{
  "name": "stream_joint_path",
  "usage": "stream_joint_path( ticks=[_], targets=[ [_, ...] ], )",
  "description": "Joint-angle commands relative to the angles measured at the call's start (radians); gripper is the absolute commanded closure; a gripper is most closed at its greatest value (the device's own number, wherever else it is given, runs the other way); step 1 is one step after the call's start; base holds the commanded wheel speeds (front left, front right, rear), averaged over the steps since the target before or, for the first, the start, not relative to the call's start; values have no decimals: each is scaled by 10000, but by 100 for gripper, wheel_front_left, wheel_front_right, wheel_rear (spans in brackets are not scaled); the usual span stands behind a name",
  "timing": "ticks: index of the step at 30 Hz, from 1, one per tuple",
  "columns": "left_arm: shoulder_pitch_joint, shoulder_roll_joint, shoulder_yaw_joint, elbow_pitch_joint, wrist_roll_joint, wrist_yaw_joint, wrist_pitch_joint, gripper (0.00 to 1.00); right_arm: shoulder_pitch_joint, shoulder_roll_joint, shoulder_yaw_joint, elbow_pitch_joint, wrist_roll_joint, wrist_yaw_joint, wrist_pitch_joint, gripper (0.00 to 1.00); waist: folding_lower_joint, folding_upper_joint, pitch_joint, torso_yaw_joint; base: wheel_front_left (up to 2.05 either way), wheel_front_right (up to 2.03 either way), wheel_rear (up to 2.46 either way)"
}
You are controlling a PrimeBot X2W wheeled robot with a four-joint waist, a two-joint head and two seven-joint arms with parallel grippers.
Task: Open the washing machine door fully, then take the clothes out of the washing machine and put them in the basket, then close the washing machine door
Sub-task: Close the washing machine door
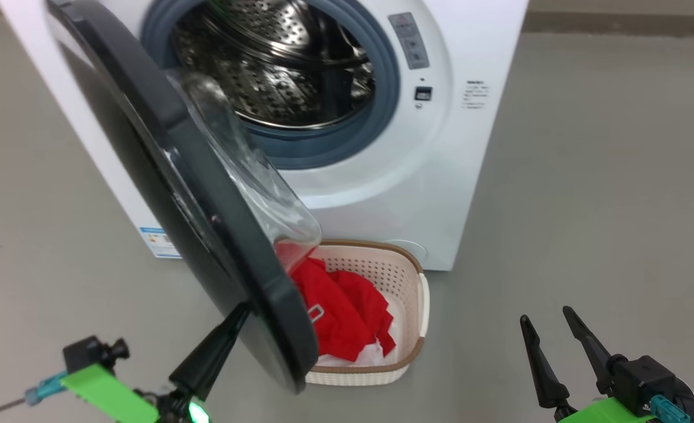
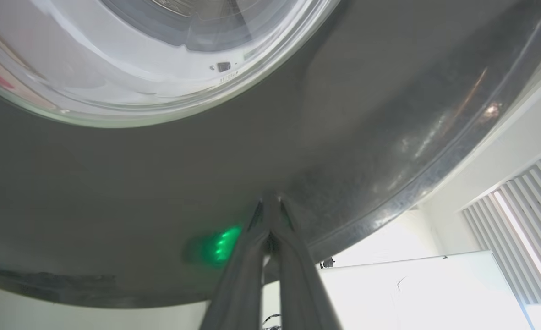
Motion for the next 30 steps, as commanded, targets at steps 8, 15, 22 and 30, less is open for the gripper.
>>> stream_joint_path(
  ticks=[8,15,22,30],
  targets=[
    [-1326,-41,-106,544,-128,-343,276,100,-746,-116,272,-258,-74,63,-150,0,0,-1,540,-843,0,0,0],
    [-2381,-60,-249,1195,-250,-480,515,100,-1025,-116,315,-301,-131,63,-155,0,0,-1,1030,-1386,0,0,0],
    [-3793,-89,-148,2094,-466,-560,489,100,-1275,-169,381,-312,-203,63,-135,0,0,-1,1455,-1750,0,0,0],
    [-5114,-107,-5,2801,-361,-574,447,100,-1562,-239,568,-339,-140,63,-131,0,0,-1,1835,-2185,0,0,0]
  ],
)
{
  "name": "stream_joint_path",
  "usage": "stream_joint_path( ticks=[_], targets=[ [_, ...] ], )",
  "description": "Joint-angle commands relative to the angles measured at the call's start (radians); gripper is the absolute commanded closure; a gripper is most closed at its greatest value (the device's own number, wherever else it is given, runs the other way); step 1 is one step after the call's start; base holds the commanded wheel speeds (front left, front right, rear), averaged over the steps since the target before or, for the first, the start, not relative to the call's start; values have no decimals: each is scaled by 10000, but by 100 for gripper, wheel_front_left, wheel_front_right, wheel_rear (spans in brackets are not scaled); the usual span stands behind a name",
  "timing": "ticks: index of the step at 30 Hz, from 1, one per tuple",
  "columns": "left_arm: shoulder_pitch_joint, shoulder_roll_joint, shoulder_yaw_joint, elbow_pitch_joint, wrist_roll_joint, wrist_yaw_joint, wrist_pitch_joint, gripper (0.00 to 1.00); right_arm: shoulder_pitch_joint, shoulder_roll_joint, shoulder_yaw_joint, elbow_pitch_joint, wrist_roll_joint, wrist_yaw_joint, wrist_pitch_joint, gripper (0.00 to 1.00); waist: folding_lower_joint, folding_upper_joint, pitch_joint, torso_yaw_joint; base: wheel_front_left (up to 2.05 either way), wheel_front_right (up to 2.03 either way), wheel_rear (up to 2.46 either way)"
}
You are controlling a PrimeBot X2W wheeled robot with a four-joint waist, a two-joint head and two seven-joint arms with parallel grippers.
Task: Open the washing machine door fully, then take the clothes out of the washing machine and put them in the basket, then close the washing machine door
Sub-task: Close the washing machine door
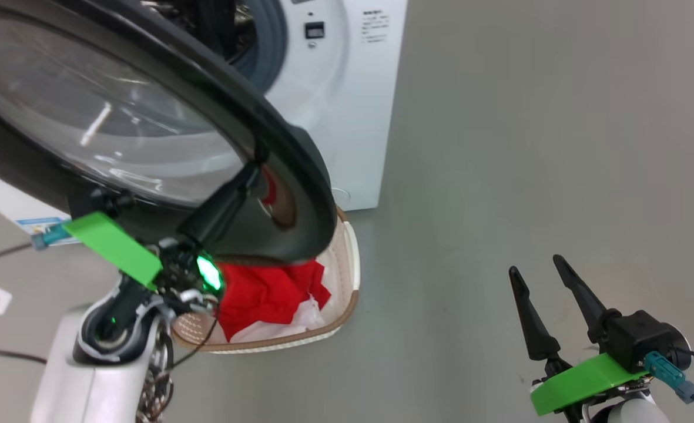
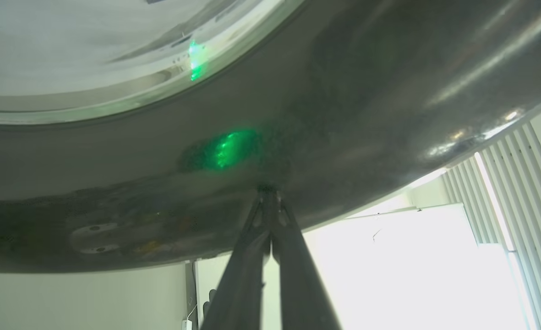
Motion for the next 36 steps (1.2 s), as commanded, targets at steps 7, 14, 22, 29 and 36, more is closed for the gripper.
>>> stream_joint_path(
  ticks=[7,14,22,29,36],
  targets=[
    [-1082,157,547,316,293,-75,53,100,-435,-107,277,-159,11,63,-148,0,0,0,363,-405,0,0,0],
    [-841,146,745,111,391,-76,122,100,-421,-83,225,-71,49,63,-179,0,0,0,276,-177,0,0,0],
    [161,126,1300,-650,287,-76,-328,100,-468,-50,313,33,78,63,-200,0,0,0,31,219,0,0,0],
    [1576,107,1565,-1479,169,-76,-1242,62,-456,-13,340,136,118,63,-216,0,0,0,-251,613,0,0,0],
    [3019,105,1222,-2480,585,-76,-2403,0,-320,9,207,171,115,63,-222,0,0,0,-518,872,0,0,0]
  ],
)
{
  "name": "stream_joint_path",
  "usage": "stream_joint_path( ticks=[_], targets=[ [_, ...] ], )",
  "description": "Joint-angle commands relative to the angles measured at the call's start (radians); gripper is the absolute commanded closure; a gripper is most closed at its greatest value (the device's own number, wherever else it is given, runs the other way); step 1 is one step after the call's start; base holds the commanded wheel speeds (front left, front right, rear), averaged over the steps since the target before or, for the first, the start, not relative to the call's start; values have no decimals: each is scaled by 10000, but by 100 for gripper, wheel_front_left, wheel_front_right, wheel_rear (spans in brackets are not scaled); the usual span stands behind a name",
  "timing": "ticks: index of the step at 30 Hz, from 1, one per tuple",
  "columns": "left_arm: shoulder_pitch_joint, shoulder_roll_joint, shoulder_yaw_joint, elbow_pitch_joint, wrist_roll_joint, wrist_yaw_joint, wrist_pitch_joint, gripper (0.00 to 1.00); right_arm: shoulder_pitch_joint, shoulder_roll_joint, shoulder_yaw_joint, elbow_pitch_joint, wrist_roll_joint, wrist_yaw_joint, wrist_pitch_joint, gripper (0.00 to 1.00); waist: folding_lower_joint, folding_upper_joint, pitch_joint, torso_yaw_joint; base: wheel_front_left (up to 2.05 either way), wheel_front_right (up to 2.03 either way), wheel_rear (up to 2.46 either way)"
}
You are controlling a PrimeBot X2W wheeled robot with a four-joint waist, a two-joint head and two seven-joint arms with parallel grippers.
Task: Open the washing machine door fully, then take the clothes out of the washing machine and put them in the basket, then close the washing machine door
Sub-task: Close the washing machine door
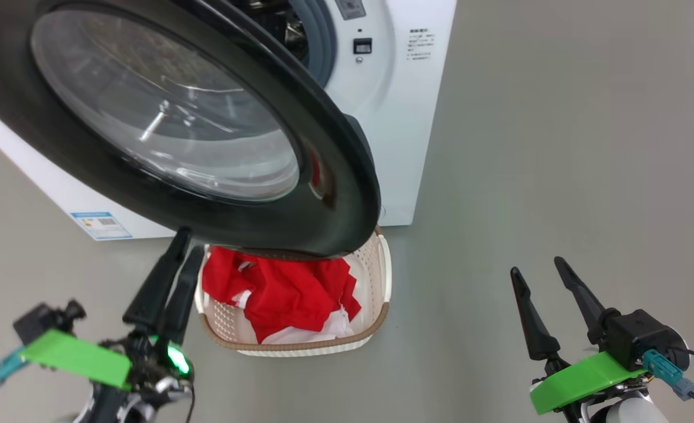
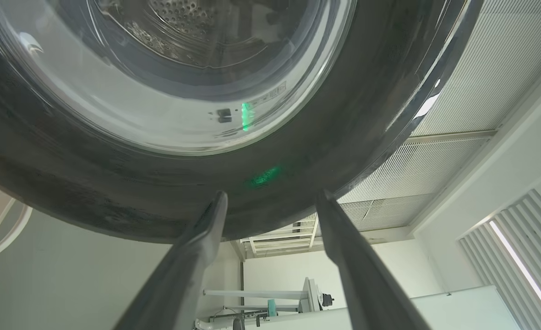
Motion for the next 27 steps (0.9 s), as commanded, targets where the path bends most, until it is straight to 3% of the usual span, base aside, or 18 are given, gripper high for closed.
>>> stream_joint_path(
  ticks=[1,10,16,21,22,27],
  targets=[
    [190,185,252,-428,-12,-70,-249,0,-122,-14,201,-231,19,63,-134,0,0,-1,-124,120,0,0,0],
    [1696,186,-95,-1783,957,-71,-2097,0,165,-1,91,-234,-32,63,-136,0,0,-1,-490,335,0,0,0],
    [2260,463,-403,-2126,3842,0,-3705,0,410,2,-93,-214,-78,63,-136,0,0,-1,-885,408,0,0,0],
    [2333,961,-771,-2297,6922,832,-4948,0,680,3,-291,-196,-133,63,-137,0,0,-1,-1335,434,0,0,0],
    [2333,961,-771,-2297,6922,832,-4948,0,680,3,-291,-196,-133,63,-137,0,0,-1,-1335,434,0,0,0],
    [2365,1657,-1463,-2475,9827,1977,-5372,0,945,4,-402,-231,-220,63,-131,0,0,-1,-1675,483,0,0,0]
  ],
)
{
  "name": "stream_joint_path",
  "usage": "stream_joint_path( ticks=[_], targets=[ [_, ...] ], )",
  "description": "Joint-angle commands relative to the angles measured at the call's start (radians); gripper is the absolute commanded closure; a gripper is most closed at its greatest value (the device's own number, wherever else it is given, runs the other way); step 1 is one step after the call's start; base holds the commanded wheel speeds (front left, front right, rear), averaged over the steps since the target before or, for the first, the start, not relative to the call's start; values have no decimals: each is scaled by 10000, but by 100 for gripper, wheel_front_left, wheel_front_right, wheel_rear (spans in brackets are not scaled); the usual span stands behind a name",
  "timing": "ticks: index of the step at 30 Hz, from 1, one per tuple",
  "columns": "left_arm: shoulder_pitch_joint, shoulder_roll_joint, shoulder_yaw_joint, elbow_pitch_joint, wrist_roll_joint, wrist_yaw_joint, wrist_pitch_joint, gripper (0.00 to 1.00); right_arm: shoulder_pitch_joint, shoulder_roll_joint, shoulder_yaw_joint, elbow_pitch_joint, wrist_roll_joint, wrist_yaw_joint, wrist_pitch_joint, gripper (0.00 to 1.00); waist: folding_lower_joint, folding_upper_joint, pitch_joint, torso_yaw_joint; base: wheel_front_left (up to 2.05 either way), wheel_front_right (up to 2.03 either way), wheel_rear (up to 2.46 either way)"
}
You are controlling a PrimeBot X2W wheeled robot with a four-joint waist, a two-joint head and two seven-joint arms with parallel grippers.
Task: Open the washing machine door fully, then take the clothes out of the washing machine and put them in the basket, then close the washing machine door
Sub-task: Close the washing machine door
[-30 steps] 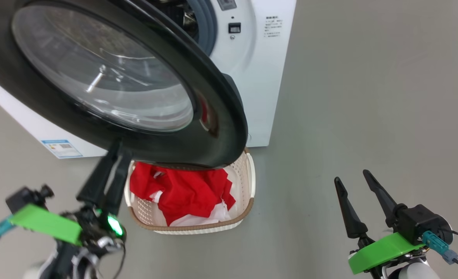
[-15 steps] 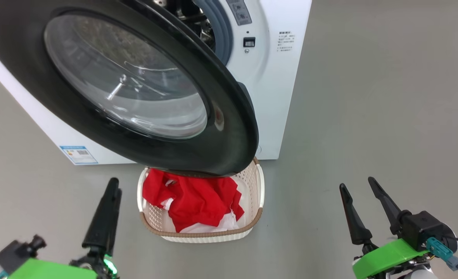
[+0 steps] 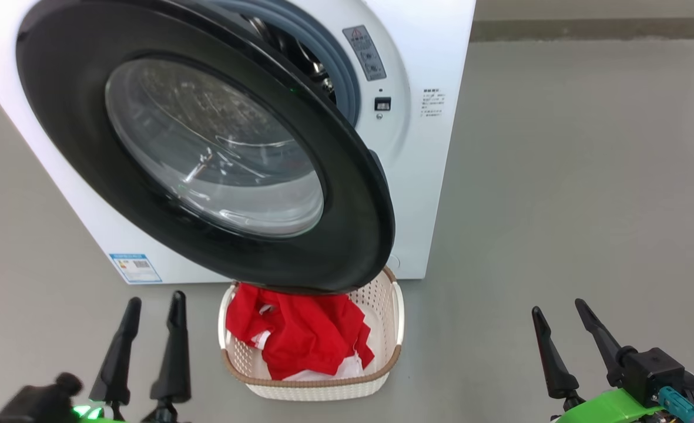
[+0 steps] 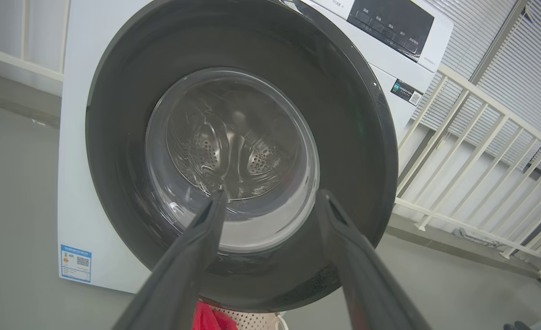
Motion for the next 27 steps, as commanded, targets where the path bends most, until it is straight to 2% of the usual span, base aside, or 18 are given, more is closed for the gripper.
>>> stream_joint_path(
  ticks=[1,7,12,21,27],
  targets=[
    [-113,250,253,-300,341,133,-115,0,-134,-63,207,-282,-145,63,-118,0,0,0,-136,38,0,0,0],
    [233,644,-162,-85,1757,821,-130,0,99,-63,156,-423,-239,63,-6,0,0,0,-339,70,0,0,0],
    [557,908,-549,224,2631,1114,-170,0,310,-63,87,-513,-334,63,100,0,0,0,-470,99,0,0,0],
    [759,991,-986,590,3159,1282,-172,0,654,-63,102,-593,-271,63,180,0,0,0,-586,119,0,0,0],
    [786,901,-1039,746,3137,1344,-255,0,697,-63,193,-638,-235,63,247,0,0,0,-595,62,0,0,0]
  ],
)
